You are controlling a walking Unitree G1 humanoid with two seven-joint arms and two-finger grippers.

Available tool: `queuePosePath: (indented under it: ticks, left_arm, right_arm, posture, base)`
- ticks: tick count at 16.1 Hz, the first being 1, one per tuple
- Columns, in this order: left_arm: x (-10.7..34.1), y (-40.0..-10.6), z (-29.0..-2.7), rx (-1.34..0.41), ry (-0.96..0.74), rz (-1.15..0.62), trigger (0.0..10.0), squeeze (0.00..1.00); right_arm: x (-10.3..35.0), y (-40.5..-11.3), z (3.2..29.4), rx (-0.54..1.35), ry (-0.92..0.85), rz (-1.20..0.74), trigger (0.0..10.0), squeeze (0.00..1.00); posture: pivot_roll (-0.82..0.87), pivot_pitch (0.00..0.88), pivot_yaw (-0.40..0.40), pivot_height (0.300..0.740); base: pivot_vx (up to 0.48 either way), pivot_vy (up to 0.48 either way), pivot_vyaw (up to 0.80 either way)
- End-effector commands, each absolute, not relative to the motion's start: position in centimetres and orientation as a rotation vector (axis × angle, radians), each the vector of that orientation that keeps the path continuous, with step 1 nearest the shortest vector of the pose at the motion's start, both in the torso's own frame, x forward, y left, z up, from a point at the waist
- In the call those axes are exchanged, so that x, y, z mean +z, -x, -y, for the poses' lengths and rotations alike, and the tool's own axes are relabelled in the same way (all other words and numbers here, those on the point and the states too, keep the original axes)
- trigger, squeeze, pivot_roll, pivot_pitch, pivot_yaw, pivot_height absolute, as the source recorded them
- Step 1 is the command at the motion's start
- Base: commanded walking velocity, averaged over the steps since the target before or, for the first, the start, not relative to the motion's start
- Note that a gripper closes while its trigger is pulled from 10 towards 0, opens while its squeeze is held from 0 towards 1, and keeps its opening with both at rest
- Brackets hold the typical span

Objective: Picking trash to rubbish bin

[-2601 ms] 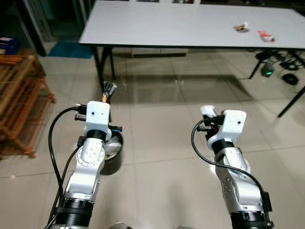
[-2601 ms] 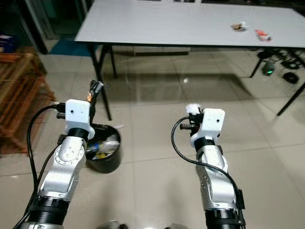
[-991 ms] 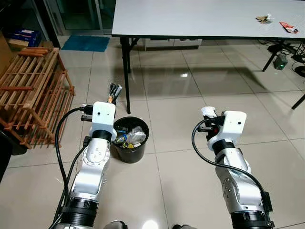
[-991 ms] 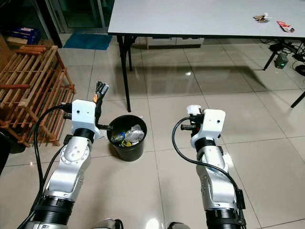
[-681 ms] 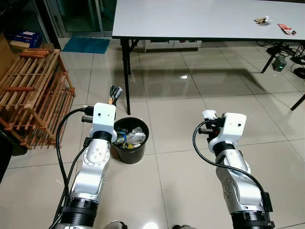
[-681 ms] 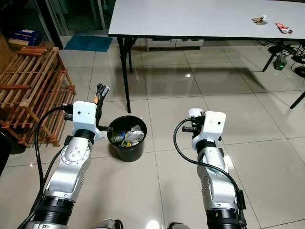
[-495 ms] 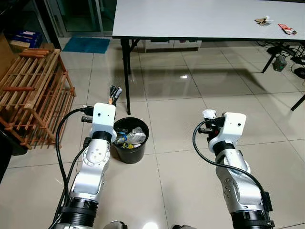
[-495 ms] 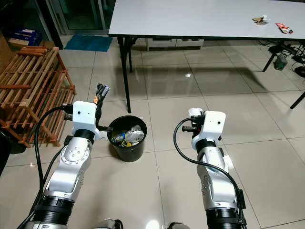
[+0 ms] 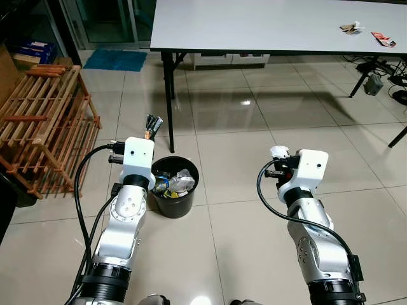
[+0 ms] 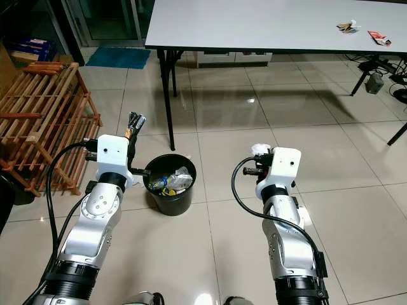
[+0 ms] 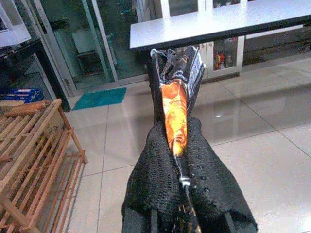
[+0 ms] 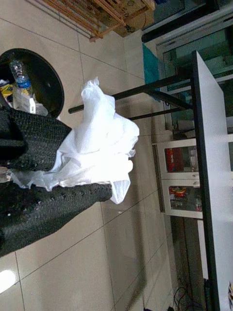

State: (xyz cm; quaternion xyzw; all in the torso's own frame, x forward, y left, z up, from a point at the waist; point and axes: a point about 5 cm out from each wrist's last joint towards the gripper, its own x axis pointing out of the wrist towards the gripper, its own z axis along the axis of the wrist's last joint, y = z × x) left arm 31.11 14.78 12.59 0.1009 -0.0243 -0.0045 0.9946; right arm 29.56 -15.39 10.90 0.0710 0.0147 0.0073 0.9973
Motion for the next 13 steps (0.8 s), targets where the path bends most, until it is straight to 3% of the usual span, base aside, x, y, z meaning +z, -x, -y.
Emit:
queuePosePath:
  ticks: [1, 13]
  left_arm:
    - [12.36, -31.21, -14.67, -0.017, -0.205, 0.03, 10.0, 0.0]
    - [12.25, -31.25, -14.92, -0.008, -0.201, 0.018, 10.0, 0.0]
  right_arm:
    - [10.87, -29.74, 15.7, 0.006, -0.135, -0.044, 10.0, 0.0]
    - [10.85, -29.85, 15.6, 0.009, -0.136, -0.045, 10.0, 0.0]
  posture:
    - [-0.03, 0.06, -0.024, 0.74]
    - [-0.03, 0.063, -0.022, 0.74]
  base:
    - [0.24, 0.0, 0.0]
    - [0.345, 0.0, 0.0]
